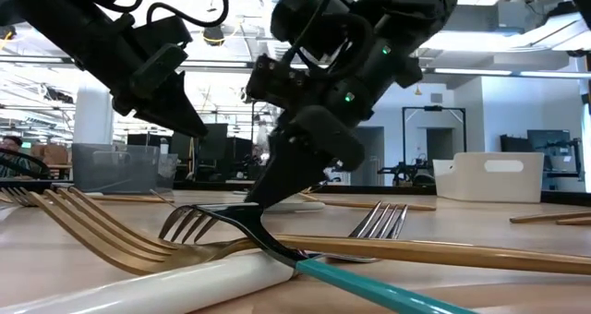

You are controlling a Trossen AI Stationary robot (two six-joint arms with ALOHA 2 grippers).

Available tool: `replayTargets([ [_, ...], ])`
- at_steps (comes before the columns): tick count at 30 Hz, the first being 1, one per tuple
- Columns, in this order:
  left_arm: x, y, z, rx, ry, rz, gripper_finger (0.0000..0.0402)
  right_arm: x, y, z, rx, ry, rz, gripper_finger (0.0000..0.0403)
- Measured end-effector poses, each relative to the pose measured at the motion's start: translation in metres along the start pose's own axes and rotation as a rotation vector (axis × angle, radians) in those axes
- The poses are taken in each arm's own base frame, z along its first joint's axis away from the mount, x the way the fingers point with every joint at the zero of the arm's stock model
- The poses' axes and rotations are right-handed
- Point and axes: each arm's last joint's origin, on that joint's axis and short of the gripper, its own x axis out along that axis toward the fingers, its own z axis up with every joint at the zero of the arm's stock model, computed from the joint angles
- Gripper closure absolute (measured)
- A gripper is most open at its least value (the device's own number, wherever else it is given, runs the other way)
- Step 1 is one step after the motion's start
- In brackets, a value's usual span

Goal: Sort silverware by color (type)
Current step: Put the white fork into the white bin

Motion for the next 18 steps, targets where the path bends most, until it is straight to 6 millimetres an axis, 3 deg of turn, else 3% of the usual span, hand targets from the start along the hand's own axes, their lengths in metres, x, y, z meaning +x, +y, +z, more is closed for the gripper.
replayTargets([
  [4,0.000,0.000,0.000,-0.001,0.003,0.002,0.0271,0.000,-0.008,-0.006,0.081,0.062,-0.002,0.0282],
  [10,0.000,0.000,0.000,-0.006,-0.002,0.003,0.0271,-0.003,-0.010,-0.008,0.119,0.095,-0.004,0.0358],
  [18,0.000,0.000,0.000,-0.001,0.004,0.003,0.0271,-0.023,-0.001,0.002,0.210,0.078,-0.002,0.0361],
])
